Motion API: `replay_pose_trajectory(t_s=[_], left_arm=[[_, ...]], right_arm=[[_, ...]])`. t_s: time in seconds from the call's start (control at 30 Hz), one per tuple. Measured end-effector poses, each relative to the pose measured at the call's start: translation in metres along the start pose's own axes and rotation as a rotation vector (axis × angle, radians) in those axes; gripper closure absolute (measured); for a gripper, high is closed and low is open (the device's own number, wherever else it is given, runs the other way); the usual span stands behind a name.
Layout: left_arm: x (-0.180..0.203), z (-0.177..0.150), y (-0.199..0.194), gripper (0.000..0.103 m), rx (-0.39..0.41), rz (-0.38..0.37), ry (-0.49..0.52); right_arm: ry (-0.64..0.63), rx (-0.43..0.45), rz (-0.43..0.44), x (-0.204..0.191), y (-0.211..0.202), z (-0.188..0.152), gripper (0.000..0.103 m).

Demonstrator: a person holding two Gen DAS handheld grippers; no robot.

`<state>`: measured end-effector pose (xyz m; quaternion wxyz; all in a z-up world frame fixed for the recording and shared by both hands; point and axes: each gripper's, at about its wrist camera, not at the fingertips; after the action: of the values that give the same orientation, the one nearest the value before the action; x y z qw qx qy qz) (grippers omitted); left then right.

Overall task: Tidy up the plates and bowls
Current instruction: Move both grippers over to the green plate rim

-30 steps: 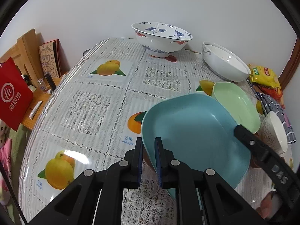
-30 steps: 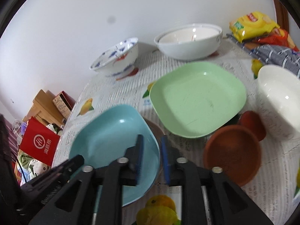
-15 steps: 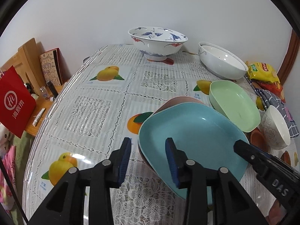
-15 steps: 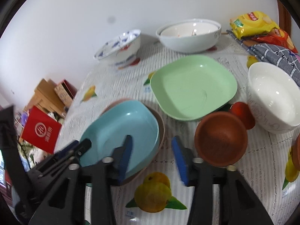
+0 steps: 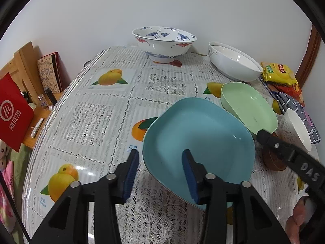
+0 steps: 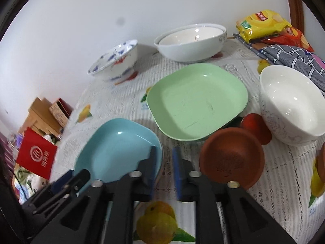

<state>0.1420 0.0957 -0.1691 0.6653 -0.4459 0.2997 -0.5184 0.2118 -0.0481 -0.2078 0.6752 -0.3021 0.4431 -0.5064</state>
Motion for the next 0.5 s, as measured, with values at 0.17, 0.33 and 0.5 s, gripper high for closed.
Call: replay_pose_trajectory(t_s=[0.17, 0.33, 0.5], left_arm=[[0.006, 0.007, -0.013, 0.056, -0.001, -0.006, 0.031], [0.020, 0.023, -0.036, 0.056, 0.028, -0.004, 0.085], [0.039, 0.046, -0.059, 0.056, 0.070, -0.018, 0.113]], right_arm=[[-0.023, 0.066, -0.012, -0.003, -0.021, 0.000, 0.056], [-0.022, 0.127, -0.056, 0.002, -0.047, 0.006, 0.055], [-0.013, 0.155, -0.087, 0.009, -0.081, 0.032, 0.055]])
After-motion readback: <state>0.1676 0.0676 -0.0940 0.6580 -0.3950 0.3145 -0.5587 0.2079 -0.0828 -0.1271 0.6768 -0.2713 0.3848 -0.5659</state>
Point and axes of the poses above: each gripper's, at about its wrist camera, not at the fingertips, and y roughly the way its jaws point, x to its right, z to its top, and after that the axes turned 13 degrees about -x, right-handed
